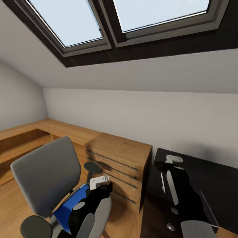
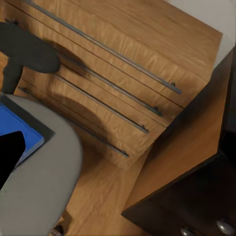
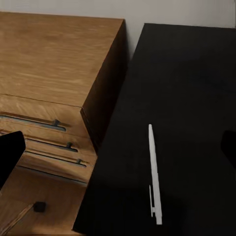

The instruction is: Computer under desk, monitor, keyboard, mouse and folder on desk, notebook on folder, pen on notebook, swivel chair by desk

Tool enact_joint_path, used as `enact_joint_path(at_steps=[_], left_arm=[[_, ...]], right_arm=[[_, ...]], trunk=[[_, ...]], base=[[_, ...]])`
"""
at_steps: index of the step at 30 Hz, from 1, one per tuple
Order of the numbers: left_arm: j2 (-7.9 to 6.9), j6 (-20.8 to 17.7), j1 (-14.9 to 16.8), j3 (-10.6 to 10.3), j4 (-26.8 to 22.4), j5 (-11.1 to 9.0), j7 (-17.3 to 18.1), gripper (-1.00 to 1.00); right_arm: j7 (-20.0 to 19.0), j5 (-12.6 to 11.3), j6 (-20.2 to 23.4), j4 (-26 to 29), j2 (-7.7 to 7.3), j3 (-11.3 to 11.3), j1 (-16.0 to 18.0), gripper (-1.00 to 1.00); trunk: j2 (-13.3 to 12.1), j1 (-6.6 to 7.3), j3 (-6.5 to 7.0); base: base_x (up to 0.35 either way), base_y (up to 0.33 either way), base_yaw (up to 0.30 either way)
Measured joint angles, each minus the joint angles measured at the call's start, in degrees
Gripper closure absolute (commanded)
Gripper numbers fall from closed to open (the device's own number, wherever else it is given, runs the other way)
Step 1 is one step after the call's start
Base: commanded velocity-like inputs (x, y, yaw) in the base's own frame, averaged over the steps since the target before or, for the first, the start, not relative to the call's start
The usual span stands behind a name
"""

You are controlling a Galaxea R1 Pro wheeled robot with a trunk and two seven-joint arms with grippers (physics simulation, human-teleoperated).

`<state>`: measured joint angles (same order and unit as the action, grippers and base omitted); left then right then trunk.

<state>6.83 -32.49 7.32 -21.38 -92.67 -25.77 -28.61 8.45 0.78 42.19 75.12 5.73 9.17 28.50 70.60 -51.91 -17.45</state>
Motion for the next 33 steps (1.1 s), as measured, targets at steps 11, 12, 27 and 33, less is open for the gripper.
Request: enact_joint_path(at_steps=[11, 12, 27, 33], left_arm=[[-0.23, 0.35, -0.01, -0.07, -0.09, -0.08, -0.25, -1.0], [-0.23, 0.35, -0.01, -0.07, -0.07, -0.08, -0.25, -1.0], [-0.27, 0.26, -0.01, -0.07, 0.05, -0.09, -0.25, -1.0], [-0.29, 0.25, -0.01, -0.07, 0.08, -0.09, -0.25, -1.0]], right_arm=[[0.02, 0.18, -0.32, -0.35, 0.21, -0.15, -0.32, -1.0], [0.02, 0.19, -0.34, -0.47, 0.21, -0.16, -0.32, -1.0], [0.02, 0.28, -0.42, -2.15, 0.21, -1.99, -0.32, -1.0], [0.02, 0.28, -0.47, -2.3, 0.21, -2.12, -0.32, -1.0]], trunk=[[-0.82, 0.45, 0.36], [-0.82, 0.45, 0.36], [-0.82, 0.45, 0.36], [-0.82, 0.45, 0.36]], base=[[0.0, 0.0, 0.262], [0.0, 0.0, 0.269], [0.0, 0.0, 0.269], [0.0, 0.0, 0.269]])
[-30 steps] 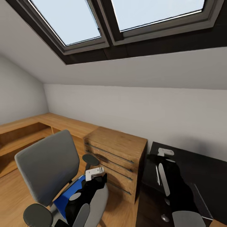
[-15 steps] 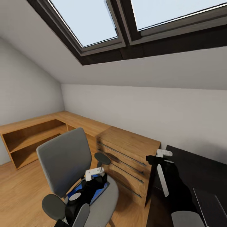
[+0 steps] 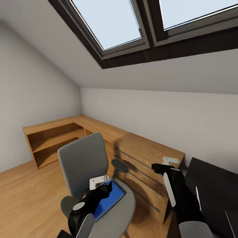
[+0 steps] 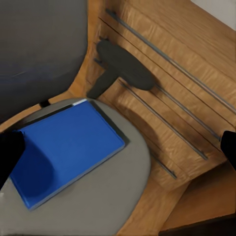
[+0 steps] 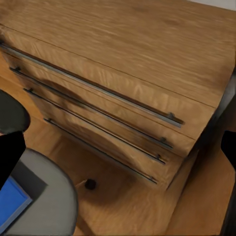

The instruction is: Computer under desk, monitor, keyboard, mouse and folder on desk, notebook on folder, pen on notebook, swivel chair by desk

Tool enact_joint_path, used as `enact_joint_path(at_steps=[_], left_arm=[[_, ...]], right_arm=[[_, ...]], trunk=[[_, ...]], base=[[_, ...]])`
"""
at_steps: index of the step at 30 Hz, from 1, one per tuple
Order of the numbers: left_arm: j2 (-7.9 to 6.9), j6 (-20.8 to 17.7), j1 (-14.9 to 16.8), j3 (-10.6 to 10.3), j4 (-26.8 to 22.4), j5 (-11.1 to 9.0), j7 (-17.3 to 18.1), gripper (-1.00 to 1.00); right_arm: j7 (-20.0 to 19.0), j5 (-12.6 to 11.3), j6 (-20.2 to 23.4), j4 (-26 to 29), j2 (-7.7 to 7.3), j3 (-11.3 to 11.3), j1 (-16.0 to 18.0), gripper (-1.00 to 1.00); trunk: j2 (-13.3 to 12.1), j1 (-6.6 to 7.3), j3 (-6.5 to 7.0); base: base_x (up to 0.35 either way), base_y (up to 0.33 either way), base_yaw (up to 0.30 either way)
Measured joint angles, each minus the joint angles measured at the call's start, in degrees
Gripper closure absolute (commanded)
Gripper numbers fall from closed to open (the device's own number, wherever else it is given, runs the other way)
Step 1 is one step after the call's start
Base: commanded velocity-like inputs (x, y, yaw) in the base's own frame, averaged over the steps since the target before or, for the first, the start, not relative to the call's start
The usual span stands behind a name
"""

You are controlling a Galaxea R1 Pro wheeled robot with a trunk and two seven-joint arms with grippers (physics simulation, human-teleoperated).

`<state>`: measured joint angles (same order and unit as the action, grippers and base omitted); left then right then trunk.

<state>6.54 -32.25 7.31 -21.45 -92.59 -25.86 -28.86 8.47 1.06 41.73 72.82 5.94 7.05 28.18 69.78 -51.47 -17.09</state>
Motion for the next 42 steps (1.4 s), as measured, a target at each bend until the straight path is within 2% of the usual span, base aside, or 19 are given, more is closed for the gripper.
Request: enact_joint_path(at_steps=[18, 24, 31, 42], left_arm=[[-0.02, 0.0, 0.0, 0.0, 0.01, 0.02, 0.0, -1.0], [-0.62, 0.14, 0.0, 0.3, 0.01, 0.16, -0.24, -1.0], [-1.25, 0.31, 0.0, 2.1, 0.01, 0.12, -0.34, -1.0], [-1.43, 0.26, 0.0, 4.3, 0.01, 0.08, -0.35, -1.0]], right_arm=[[0.0, 0.03, -0.01, -0.04, 0.0, -0.01, 0.0, -1.0], [0.0, 0.04, -0.05, -0.04, -0.02, 0.0, 0.0, -1.0], [0.0, 0.07, -0.05, -0.04, -0.06, -0.03, 0.0, -1.0], [0.01, 0.12, -0.06, -0.04, -0.24, -0.06, 0.0, -1.0]], trunk=[[0.0, 0.0, 0.0], [0.0, 0.0, 0.0], [0.0, 0.0, 0.0], [0.0, 0.0, -0.1]], base=[[0.0, 0.0, 0.269], [0.0, 0.0, 0.269], [0.0, 0.0, 0.269], [0.0, 0.0, 0.269]])
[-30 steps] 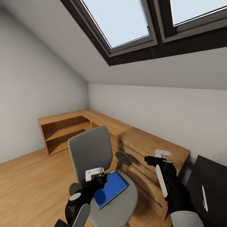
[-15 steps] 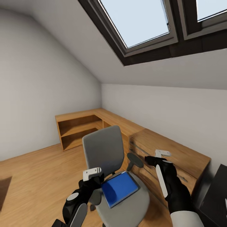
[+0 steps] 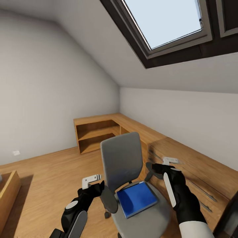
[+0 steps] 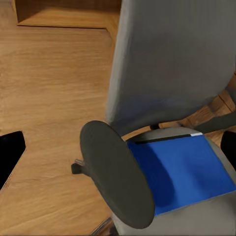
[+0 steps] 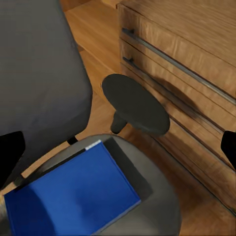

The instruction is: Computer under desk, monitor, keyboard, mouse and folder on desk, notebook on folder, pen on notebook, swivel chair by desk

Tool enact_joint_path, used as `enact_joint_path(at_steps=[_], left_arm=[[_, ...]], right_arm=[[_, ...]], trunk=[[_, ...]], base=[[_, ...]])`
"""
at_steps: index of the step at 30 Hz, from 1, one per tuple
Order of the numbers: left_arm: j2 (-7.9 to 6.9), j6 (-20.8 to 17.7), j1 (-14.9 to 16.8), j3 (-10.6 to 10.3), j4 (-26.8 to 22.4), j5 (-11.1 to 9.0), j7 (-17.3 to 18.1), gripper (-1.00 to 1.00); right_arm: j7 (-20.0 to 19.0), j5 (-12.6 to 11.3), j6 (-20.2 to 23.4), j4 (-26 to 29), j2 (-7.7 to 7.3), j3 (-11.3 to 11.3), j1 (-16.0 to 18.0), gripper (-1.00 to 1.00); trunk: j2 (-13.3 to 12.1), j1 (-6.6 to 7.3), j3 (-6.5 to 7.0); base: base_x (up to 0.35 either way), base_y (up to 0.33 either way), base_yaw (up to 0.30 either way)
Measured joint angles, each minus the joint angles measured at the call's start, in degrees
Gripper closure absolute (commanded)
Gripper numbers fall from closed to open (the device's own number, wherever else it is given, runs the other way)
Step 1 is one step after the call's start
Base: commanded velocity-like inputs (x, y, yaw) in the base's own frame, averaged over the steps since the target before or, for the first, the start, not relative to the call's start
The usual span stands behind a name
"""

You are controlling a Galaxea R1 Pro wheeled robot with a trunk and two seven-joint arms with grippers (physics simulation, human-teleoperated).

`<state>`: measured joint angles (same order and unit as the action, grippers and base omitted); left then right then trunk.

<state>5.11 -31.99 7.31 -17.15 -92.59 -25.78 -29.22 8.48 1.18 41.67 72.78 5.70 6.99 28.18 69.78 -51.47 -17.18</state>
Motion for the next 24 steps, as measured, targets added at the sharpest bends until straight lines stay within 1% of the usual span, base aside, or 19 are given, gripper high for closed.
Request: enact_joint_path(at_steps=[3, 11, 13, 19, 24], left_arm=[[-0.01, 0.0, 0.0, 0.65, 0.0, -0.04, 0.0, -1.0], [-0.01, 0.0, 0.0, 1.48, 0.0, -0.07, 0.0, -1.0], [-0.01, 0.0, 0.0, 2.07, 0.0, -0.07, 0.0, -1.0], [0.04, 0.0, 0.0, 2.2, 0.0, -0.02, -0.05, -1.0], [0.1, 0.04, 0.02, 2.67, 0.03, 0.02, -0.08, -1.0]], right_arm=[[0.04, 0.0, 0.03, 0.0, 0.04, -0.01, 0.0, -1.0], [0.08, -0.01, 0.03, 0.0, 0.06, -0.02, 0.0, -1.0], [0.09, 0.02, 0.03, 0.0, 0.07, -0.02, 0.0, -1.0], [0.09, 0.02, 0.04, 0.0, 0.1, -0.09, 0.0, -1.0], [-0.13, 0.06, -0.03, -0.28, -0.18, -0.07, -0.01, -1.0]], trunk=[[0.0, 0.0, -0.05], [0.0, 0.0, -0.21], [0.0, 0.0, -0.26], [0.0, 0.0, -0.4], [0.0, 0.0, -0.45]], base=[[0.0, 0.0, 0.269], [0.0, 0.0, 0.269], [0.0, 0.0, 0.269], [0.0, 0.0, 0.264], [0.0, 0.0, 0.035]])
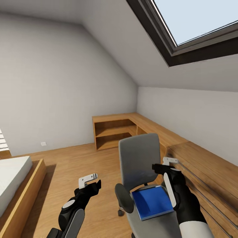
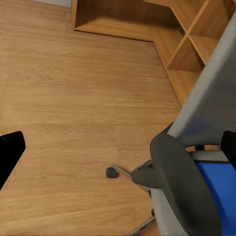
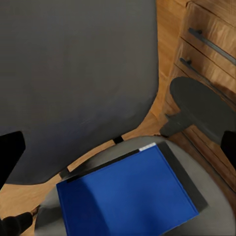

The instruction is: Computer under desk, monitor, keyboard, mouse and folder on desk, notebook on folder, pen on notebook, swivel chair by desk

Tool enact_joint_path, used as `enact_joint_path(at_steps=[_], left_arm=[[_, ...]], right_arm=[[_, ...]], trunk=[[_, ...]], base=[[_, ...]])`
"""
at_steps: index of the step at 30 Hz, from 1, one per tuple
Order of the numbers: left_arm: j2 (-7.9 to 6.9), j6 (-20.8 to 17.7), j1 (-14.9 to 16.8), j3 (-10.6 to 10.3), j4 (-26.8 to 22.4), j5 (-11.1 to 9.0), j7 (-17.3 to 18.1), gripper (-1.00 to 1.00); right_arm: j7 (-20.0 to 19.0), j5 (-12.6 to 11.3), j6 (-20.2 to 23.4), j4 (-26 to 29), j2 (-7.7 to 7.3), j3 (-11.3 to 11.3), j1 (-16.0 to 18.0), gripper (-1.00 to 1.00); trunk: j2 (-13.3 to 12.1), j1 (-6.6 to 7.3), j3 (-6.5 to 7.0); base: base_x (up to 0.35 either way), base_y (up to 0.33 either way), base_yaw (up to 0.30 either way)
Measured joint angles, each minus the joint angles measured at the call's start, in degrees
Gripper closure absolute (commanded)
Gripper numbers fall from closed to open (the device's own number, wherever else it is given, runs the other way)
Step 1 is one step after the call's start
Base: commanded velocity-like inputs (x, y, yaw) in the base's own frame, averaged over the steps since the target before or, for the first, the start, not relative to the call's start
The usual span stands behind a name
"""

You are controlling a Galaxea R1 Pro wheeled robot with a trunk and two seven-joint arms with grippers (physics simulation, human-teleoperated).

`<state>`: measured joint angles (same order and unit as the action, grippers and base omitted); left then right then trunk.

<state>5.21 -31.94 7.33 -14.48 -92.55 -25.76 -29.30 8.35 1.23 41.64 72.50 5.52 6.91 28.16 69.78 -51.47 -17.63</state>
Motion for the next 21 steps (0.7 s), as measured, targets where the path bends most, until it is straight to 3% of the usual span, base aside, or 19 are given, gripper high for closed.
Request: enact_joint_path(at_steps=[3, 9, 14, 21], left_arm=[[0.03, 0.04, 0.0, 0.02, -0.04, 0.0, -0.04, -1.0], [0.15, 0.19, 0.0, 1.07, -0.09, -0.04, -0.24, -1.0], [0.22, 0.16, 0.0, 2.15, -0.1, -0.07, -0.2, -1.0], [0.24, 0.13, 0.0, 2.61, -0.1, -0.09, -0.19, -1.0]], right_arm=[[-0.03, 0.02, -0.06, -0.88, -0.06, -0.02, 0.0, -1.0], [-0.36, 0.0, -4.98, -6.34, -1.77, -0.25, 0.0, -1.0], [-0.48, 0.0, -8.7, -7.82, -2.22, -1.25, 0.01, -1.0], [-0.49, 0.06, -10.69, -12.56, -2.68, -1.81, 0.25, -1.0]], trunk=[[0.0, 0.0, -0.01], [2.39, -1.31, -1.08], [4.4, -2.41, -1.98], [7.21, -3.95, -3.24]], base=[[0.0, 0.0, 0.01], [0.0, 0.0, 0.0], [0.0, 0.0, 0.0], [0.0, 0.0, 0.0]])
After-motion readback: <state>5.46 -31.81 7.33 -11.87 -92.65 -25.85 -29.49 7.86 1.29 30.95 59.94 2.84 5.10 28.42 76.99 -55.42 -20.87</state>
